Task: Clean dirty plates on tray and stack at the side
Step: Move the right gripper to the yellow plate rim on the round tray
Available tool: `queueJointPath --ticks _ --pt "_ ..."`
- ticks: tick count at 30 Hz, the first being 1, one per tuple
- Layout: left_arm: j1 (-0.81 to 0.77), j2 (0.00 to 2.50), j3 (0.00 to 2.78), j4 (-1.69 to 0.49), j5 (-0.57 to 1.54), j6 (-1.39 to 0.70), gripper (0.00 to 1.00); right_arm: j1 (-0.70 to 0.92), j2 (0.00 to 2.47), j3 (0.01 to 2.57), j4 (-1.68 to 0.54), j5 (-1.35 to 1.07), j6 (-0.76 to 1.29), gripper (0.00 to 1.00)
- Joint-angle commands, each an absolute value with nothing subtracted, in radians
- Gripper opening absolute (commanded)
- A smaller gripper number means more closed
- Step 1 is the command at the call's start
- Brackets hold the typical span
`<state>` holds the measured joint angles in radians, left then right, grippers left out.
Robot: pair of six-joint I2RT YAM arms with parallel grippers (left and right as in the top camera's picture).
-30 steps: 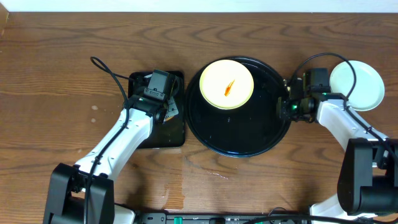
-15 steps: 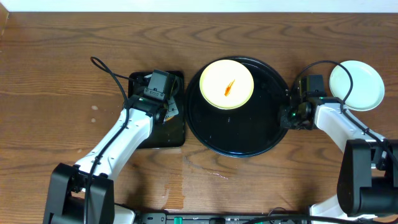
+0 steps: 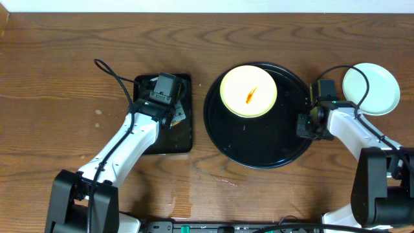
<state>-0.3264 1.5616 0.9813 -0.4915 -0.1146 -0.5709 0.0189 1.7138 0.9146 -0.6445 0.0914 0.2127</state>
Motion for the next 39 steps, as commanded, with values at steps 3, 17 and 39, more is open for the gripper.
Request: queueJointPath --ticks 3,17,39 --pt "-0.323 1.556 0.978 -0.493 -0.120 -0.558 0.14 -0.004 1.740 0.885 -0.676 0.240 0.248 0.01" --pt "-0.323 1.556 0.978 -0.493 -0.120 -0.558 0.12 -0.008 1.739 0.896 -0.525 -0.076 0.160 0.31" --pt "-0.325 1.683 0.978 -0.320 -0.104 -0.531 0.08 0.020 1.739 1.021 -0.367 -0.349 0.321 0.44"
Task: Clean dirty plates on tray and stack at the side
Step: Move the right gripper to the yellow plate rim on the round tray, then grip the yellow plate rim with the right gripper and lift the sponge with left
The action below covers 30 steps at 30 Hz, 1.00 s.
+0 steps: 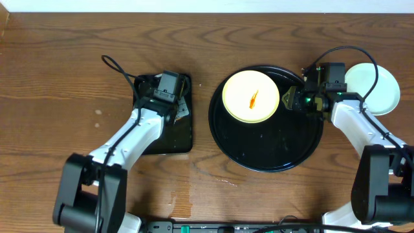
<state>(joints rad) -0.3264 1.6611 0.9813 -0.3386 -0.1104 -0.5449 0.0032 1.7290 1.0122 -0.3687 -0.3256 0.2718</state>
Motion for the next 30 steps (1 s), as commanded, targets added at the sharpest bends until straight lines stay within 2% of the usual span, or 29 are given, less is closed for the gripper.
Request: queueJointPath --ticks 1,18,30 --pt "-0.325 1.693 0.978 -0.306 -0.095 -0.532 0.08 0.022 1.739 1.021 -0.369 -0.349 0.321 0.44" --pt "-0.334 1.758 0.978 -0.217 0.212 -0.497 0.08 0.042 1.739 1.021 -0.377 -0.340 0.321 0.45" --pt "-0.365 1.752 0.979 -0.211 0.213 -0.482 0.08 0.045 1.740 1.021 -0.377 -0.337 0.321 0.47"
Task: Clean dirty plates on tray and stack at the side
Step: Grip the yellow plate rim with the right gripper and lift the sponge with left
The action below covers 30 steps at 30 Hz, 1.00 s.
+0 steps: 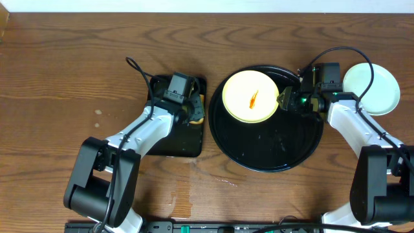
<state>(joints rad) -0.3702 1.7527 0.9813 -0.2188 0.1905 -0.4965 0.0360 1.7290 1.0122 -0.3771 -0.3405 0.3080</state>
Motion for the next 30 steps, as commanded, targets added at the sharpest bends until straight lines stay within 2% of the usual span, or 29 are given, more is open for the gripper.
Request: queueJointPath --ticks 1,16,22,27,30 --pt "-0.364 1.746 0.981 -0.210 0.213 -0.478 0.08 0.047 1.740 1.021 -0.377 -0.337 0.321 0.47" --pt "-0.364 1.596 1.000 -0.230 0.183 -0.381 0.07 0.091 1.823 1.021 -0.313 -0.338 0.322 0.45" --pt "-0.366 1.594 1.002 -0.253 0.183 -0.377 0.07 0.098 1.851 1.021 -0.334 -0.337 0.321 0.30" --pt "-0.366 1.594 1.002 -0.272 0.183 -0.378 0.07 0.099 1.851 1.021 -0.364 -0.308 0.321 0.29" --pt "-0.371 1.594 1.002 -0.290 0.183 -0.378 0.07 0.099 1.851 1.020 -0.401 -0.279 0.321 0.18"
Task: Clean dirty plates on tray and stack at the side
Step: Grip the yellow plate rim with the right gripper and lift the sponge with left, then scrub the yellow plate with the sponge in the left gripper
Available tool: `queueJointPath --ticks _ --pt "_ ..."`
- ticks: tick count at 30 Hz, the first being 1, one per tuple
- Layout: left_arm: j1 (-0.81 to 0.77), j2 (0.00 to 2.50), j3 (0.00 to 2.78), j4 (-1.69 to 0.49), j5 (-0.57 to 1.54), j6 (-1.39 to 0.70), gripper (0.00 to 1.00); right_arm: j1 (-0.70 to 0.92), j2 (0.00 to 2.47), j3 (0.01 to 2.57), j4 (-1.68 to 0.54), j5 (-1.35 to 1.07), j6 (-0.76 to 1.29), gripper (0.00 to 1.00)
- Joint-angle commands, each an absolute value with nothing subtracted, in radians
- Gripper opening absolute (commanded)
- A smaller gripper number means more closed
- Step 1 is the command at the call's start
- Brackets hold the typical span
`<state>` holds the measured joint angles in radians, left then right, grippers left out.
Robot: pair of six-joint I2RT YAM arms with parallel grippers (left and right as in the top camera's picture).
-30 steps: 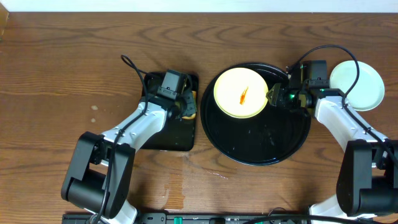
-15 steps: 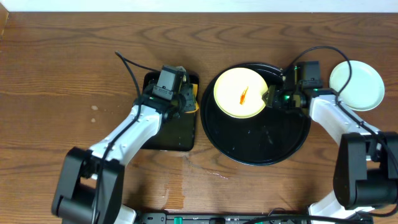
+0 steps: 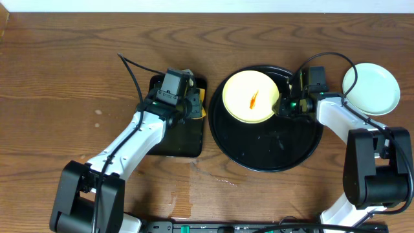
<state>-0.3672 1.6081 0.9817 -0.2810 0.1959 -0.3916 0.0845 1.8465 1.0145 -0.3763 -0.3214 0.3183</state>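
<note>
A yellow plate (image 3: 251,97) with an orange smear lies at the back of the round black tray (image 3: 265,152). A clean pale plate (image 3: 370,88) rests on the table at the far right. My left gripper (image 3: 198,105) hangs over the right edge of a square black tray (image 3: 169,139), shut on a yellow sponge (image 3: 202,103) just left of the round tray. My right gripper (image 3: 279,106) sits at the yellow plate's right rim; its jaw gap is hidden from overhead.
Cables loop behind both wrists. The square black tray nearly touches the round tray's left edge. Bare wooden table spreads to the left and along the front.
My left gripper has lifted a little and turned, and the sponge's yellow edge now shows toward the round tray. My right gripper has moved slightly left onto the yellow plate's rim.
At first my left gripper was down in the square tray and my right at the round tray's right edge. Then the right one stood beside the yellow plate. The square tray then sat further right, with the left gripper at its right edge. Now both flank the plate.
</note>
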Motion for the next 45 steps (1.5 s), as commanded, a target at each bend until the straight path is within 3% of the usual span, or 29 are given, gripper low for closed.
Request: queueJointPath --ticks 1,7,15,35,45 --pt "-0.373 1.594 1.002 -0.294 0.183 -0.378 0.07 0.099 1.851 1.020 -0.412 -0.270 0.321 0.16" --pt "-0.405 1.594 1.001 -0.294 0.183 -0.377 0.07 0.099 1.851 1.020 -0.457 -0.259 0.321 0.06" --pt "-0.453 1.594 1.001 -0.270 0.183 -0.378 0.07 0.099 1.851 1.020 -0.530 -0.259 0.272 0.01" --pt "-0.664 1.664 1.001 -0.074 0.183 -0.379 0.08 0.255 1.851 1.020 -0.606 -0.270 0.276 0.01" --pt "-0.674 1.763 1.001 -0.031 0.184 -0.559 0.08 0.305 1.851 1.020 -0.606 -0.258 0.303 0.01"
